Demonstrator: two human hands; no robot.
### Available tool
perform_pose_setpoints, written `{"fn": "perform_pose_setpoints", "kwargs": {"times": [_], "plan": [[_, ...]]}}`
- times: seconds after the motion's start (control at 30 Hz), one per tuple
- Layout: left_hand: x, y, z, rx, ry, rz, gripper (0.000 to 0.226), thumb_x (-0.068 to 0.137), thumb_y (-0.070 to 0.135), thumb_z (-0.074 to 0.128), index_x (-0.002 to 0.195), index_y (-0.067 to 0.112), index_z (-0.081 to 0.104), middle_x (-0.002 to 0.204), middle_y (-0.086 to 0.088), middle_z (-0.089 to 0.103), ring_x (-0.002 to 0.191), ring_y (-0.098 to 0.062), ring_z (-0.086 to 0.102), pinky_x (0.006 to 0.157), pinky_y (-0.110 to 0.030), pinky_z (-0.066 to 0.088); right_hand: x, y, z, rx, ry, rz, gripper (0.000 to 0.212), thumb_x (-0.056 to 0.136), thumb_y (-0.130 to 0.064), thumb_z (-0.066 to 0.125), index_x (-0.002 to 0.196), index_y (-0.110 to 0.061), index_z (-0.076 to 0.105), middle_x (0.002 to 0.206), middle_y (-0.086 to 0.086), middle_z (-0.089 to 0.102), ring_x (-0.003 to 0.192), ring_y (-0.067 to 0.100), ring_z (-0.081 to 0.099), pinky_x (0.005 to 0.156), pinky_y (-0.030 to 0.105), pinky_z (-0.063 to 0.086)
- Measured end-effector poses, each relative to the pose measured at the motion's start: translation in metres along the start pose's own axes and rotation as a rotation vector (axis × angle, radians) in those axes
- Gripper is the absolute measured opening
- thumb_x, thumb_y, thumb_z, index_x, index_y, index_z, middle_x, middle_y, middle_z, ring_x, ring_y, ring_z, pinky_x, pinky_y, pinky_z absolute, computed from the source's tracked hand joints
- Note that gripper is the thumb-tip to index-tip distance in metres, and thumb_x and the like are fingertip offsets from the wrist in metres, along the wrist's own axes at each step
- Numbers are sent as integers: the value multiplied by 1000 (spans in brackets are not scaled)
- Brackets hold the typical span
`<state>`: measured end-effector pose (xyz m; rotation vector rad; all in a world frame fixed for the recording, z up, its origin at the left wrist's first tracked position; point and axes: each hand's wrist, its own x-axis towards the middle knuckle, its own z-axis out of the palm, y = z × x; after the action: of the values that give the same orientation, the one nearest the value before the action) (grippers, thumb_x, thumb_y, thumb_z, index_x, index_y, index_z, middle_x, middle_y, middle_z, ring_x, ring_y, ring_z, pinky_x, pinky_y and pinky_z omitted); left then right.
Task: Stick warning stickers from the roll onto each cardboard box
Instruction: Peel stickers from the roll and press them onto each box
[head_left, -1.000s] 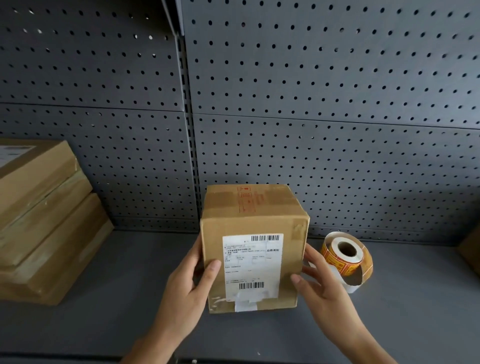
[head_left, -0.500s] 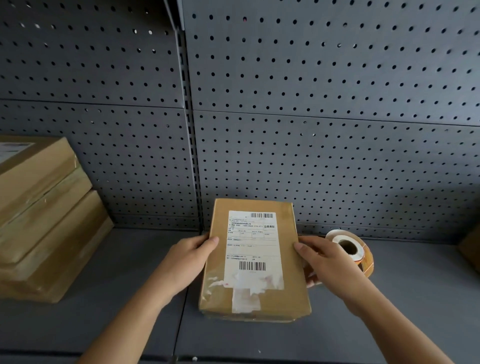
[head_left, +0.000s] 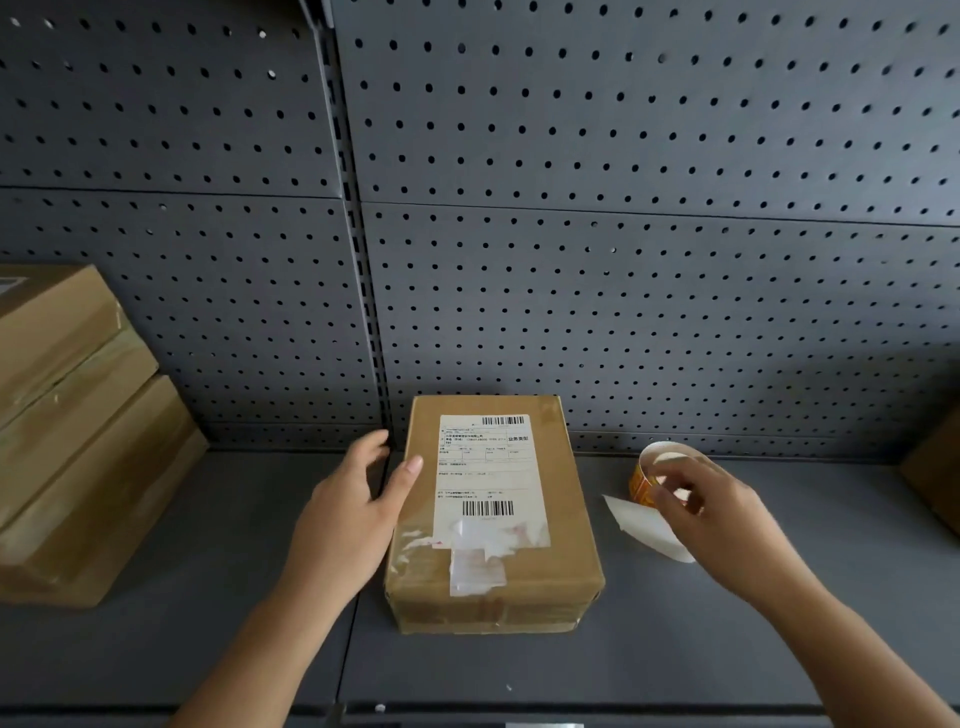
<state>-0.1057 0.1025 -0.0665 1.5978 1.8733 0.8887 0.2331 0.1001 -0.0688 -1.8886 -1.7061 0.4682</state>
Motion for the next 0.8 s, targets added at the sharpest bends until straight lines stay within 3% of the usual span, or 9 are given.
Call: {"fn": "perform_pose_setpoints", "kwargs": {"times": [0.13, 0.2, 0.27, 0.43, 0.5, 0.63, 0.73, 0.8], "plan": [[-9, 23, 1, -34, 113, 184, 50, 94, 53, 55, 139, 34, 48, 136, 21, 55, 127, -4, 53, 106, -39, 48, -13, 27, -11, -453, -193, -64, 27, 87, -50, 68, 111, -42, 59, 106, -26, 53, 97, 7, 48, 76, 23, 45], [-13, 37, 6, -38, 114, 275, 45, 96, 47, 56, 138, 34, 49, 137, 22, 54, 128, 1, 50, 108, -35, 46, -16, 36, -8, -556, -226, -103, 35, 87, -50, 69, 119, -43, 59, 121, -25, 56, 106, 7, 48, 83, 22, 47], [-16, 51, 14, -48, 96, 342, 40, 97, 44, 56, 136, 34, 51, 135, 23, 55, 128, 4, 48, 108, -31, 44, -17, 42, -5, -572, -200, -114, 30, 90, -44, 68, 119, -41, 61, 125, -22, 60, 110, 9, 50, 87, 23, 47], [-20, 87, 36, -18, 35, 481, 29, 98, 39, 57, 126, 36, 57, 125, 27, 58, 122, 9, 48, 99, -15, 40, -11, 42, -13, -428, -57, -80, 18, 98, -28, 60, 113, -29, 70, 111, -11, 68, 104, 18, 55, 75, 26, 41], [-21, 102, 48, 20, -24, 544, 27, 99, 40, 56, 125, 34, 59, 126, 26, 59, 122, 9, 47, 98, -11, 36, -6, 45, -18, -324, -33, -123, 14, 96, -25, 64, 107, -26, 73, 102, -18, 64, 101, 20, 54, 73, 31, 45], [-17, 133, 80, 114, -172, 672, 39, 98, 40, 57, 137, 32, 54, 134, 20, 56, 124, 0, 47, 102, -21, 39, 0, 38, -34, -250, 16, -321, 9, 93, -21, 71, 97, -29, 73, 90, -37, 52, 88, 20, 50, 69, 34, 49], [-11, 152, 106, 152, -364, 667, 58, 96, 45, 61, 148, 30, 43, 145, 14, 52, 135, -5, 40, 110, -27, 36, 2, 24, -45, -197, 43, -443, 12, 91, -20, 72, 94, -31, 72, 88, -31, 58, 80, 18, 48, 64, 30, 47], [-9, 161, 119, 154, -440, 613, 60, 93, 49, 64, 147, 34, 43, 141, 12, 57, 131, -11, 46, 106, -35, 42, 4, 16, -51, -151, 57, -480, 18, 90, -16, 72, 94, -33, 71, 87, -23, 63, 79, 15, 46, 62, 30, 48]]}}
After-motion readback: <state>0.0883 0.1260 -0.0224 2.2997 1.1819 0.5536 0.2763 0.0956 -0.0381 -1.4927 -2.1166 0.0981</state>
